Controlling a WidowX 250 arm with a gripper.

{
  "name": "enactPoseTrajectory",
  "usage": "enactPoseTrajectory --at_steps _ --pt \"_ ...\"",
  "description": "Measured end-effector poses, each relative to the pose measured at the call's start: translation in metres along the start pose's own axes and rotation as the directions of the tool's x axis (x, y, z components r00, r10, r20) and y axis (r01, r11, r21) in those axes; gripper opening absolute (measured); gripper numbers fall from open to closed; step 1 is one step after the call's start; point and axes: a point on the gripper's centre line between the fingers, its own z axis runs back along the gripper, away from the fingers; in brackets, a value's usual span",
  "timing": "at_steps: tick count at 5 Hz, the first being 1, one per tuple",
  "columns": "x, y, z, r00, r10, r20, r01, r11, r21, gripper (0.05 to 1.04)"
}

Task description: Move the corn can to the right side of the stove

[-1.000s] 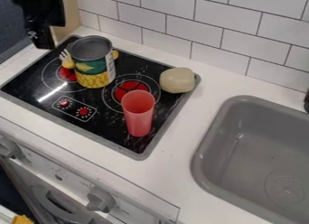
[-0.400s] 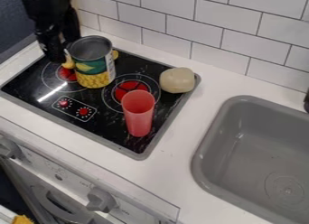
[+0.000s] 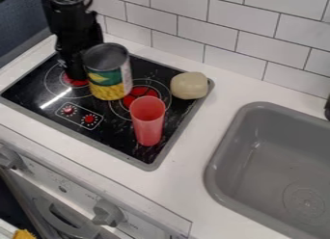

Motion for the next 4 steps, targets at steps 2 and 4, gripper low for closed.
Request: enactPoseTrajectory --at_steps 2,4 --pt "-0.05 0.011 0.009 0.995 -0.099 -0.03 0.099 0.995 -0.003 1.001" --pt "-0.087 0.02 0.005 0.983 -0.173 -0.058 0.174 0.985 0.001 1.001"
